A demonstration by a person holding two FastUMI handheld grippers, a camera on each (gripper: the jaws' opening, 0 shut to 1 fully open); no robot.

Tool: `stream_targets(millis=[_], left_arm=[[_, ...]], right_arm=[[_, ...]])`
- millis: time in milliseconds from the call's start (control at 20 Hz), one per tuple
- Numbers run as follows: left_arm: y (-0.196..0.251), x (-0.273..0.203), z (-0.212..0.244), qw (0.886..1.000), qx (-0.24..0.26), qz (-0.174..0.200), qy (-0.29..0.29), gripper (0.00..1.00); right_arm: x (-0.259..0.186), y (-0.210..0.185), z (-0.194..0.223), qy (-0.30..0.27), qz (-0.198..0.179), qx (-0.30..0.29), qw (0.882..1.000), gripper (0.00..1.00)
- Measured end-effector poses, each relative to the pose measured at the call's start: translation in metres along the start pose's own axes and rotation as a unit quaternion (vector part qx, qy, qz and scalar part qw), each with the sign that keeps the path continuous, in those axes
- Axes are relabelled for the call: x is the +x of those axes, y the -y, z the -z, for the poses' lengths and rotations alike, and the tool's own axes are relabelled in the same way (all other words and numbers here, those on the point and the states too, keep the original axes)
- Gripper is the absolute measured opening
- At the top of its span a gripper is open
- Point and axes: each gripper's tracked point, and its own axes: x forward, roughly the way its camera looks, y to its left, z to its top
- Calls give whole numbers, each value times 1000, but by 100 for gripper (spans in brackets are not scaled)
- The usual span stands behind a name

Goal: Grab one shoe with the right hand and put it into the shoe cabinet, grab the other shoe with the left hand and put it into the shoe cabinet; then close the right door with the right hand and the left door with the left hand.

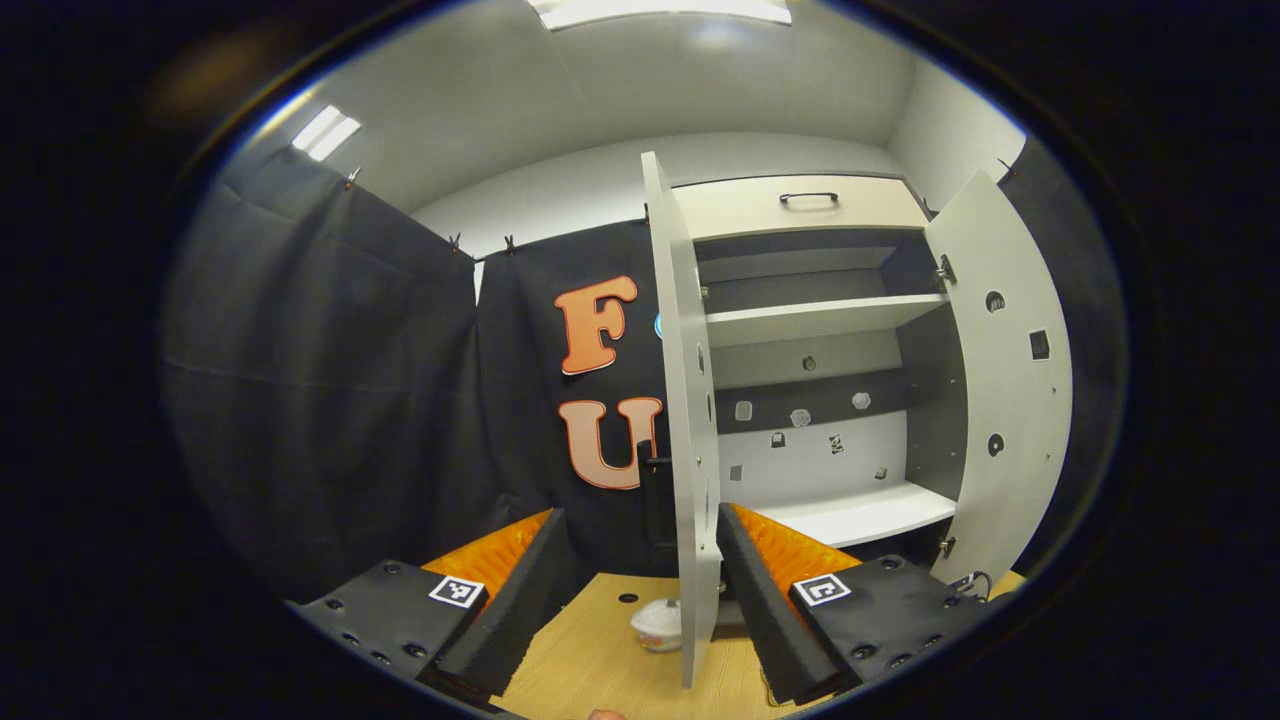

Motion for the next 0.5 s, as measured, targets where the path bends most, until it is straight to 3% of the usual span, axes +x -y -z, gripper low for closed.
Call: stream_targets(millis=[100, 500], left_arm=[[1, 0, 1, 1000, 0, 4, -2, 95], [2, 0, -6, 1000, -5, 16, 8, 95]], right_arm=[[-2, 4, -5, 3, 8, 3, 1000, 0], [-59, 6, -32, 21, 25, 18, 999, 0]])
